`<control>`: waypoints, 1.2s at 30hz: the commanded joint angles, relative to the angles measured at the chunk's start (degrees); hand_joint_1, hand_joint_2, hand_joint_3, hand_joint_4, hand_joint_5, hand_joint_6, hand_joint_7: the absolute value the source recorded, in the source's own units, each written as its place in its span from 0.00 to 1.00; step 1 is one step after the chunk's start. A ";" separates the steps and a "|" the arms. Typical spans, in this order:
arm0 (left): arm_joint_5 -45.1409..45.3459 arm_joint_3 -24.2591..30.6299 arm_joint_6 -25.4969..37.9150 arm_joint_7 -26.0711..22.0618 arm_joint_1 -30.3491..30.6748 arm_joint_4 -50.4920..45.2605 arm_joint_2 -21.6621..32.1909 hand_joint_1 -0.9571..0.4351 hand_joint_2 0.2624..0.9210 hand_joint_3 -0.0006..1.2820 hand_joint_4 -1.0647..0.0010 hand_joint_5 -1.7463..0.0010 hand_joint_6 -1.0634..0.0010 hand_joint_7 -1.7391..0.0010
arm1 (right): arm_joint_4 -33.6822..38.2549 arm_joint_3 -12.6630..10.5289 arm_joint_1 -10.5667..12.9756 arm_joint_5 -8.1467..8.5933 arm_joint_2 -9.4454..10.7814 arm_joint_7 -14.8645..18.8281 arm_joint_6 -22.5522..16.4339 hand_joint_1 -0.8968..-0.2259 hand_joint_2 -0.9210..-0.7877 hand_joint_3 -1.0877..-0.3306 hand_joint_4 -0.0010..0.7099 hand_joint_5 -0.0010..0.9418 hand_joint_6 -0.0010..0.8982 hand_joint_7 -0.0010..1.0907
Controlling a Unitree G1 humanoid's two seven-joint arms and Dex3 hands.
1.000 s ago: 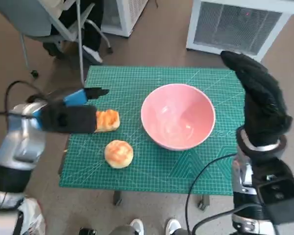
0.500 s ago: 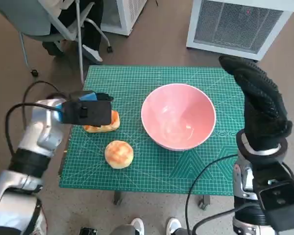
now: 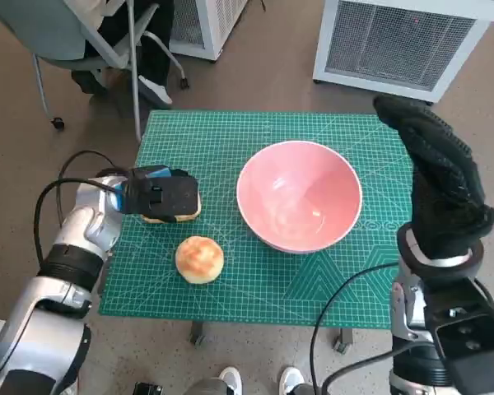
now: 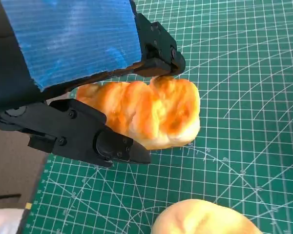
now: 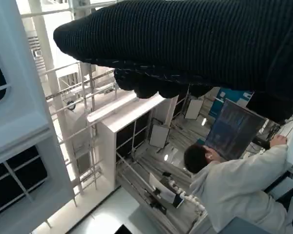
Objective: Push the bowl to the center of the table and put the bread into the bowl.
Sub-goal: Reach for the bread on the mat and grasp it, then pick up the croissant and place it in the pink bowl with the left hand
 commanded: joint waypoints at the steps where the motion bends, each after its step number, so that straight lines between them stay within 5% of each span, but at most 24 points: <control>1: 0.79 -0.86 -1.81 0.58 -0.50 2.76 -0.56 0.66 0.99 0.09 0.44 0.40 0.48 0.50 | -0.06 -0.13 1.36 -0.01 -0.11 -0.18 0.76 0.76 0.00 0.78 0.63 0.01 0.16 0.64; 6: 0.47 -0.55 -2.92 0.31 -1.13 2.99 -0.05 0.68 1.00 0.09 0.40 0.27 0.46 0.39 | -0.17 -0.06 1.49 0.17 0.08 -0.21 0.95 0.76 0.00 0.78 0.64 0.01 0.16 0.64; 24: -1.55 5.67 -3.50 3.01 -4.18 -6.09 2.74 0.69 1.00 0.12 0.43 0.25 0.50 0.31 | -0.19 0.08 1.71 0.11 0.69 -0.35 0.88 0.76 0.00 0.78 0.64 0.00 0.16 0.63; 36: -4.09 12.22 -3.15 6.32 -2.07 -25.56 3.14 0.69 1.00 0.09 0.40 0.31 0.48 0.28 | -0.52 -0.11 2.26 0.08 0.42 -0.22 0.62 0.76 0.00 0.78 0.64 0.00 0.16 0.63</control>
